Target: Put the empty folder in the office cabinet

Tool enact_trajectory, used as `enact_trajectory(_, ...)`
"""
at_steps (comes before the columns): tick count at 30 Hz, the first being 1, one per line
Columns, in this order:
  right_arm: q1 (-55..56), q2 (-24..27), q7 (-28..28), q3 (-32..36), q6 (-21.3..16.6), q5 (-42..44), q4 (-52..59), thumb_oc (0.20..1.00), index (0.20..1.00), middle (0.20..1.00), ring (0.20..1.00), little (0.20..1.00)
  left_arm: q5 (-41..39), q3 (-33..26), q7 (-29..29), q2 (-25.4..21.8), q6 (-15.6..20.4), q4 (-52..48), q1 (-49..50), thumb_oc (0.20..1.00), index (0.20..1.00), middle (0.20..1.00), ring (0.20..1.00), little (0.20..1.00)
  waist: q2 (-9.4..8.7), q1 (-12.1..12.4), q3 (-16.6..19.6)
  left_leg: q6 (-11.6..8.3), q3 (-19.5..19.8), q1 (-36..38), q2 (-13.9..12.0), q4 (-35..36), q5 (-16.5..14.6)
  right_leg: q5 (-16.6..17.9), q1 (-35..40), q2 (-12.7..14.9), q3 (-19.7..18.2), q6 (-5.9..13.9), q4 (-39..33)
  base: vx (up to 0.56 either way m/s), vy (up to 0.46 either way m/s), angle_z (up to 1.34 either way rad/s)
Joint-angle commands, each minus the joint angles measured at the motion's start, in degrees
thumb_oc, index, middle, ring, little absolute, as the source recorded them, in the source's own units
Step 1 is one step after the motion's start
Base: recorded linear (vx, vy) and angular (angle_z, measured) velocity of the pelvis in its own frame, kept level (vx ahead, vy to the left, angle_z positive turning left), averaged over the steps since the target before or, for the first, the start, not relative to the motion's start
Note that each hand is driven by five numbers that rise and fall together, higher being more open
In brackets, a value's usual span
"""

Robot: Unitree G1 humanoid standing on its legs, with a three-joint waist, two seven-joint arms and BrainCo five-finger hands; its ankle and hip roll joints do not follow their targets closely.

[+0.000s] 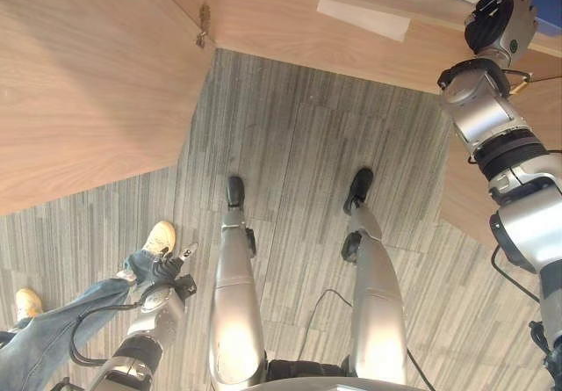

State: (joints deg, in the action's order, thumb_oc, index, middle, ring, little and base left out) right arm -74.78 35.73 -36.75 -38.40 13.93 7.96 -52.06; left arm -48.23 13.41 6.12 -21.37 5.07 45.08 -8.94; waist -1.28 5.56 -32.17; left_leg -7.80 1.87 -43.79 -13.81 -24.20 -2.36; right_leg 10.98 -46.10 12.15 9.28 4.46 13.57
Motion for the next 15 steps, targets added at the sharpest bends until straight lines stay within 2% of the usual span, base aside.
enact_trajectory(1,-1.57,5.16,-0.57,-2.74,0.05,0.60,-0.81,0.200,0.200,0.200,0.200,0.200,1.19,0.27,1.79,-2.82,0.45,-0.83,3.31,1.000,1.000,1.000,1.000,1.000,1.58,1.19,2.38,3.89,1.32,-1.51,-1.46,-6.15,-6.19,-5.57,-2.13,2.09,-0.51,3.43,3.70,0.04,-0.015,0.02)
enact_trajectory(10,-3.07,4.99,-0.19,-3.64,1.17,0.33,-2.12,0.200,0.200,0.200,0.200,0.200,0.76,0.87,0.49,-3.44,0.49,-0.52,3.78,1.000,1.000,1.000,1.000,1.000,2.72,1.48,2.38,4.19,1.89,-4.15,-0.67,-7.49,-6.03,-6.15,-4.09,2.15,-0.41,2.89,5.08,0.00,0.000,0.00)
enact_trajectory(15,-3.46,4.92,-0.97,-3.83,2.23,-0.51,-2.84,0.200,0.200,0.200,0.200,0.200,0.53,0.85,1.73,-3.80,0.54,-0.54,3.44,1.000,1.000,1.000,1.000,1.000,2.97,1.60,2.38,4.46,2.03,-5.75,-0.54,-8.27,-6.34,-6.53,-5.16,2.15,-0.36,2.85,6.04,0.03,-0.028,0.01)
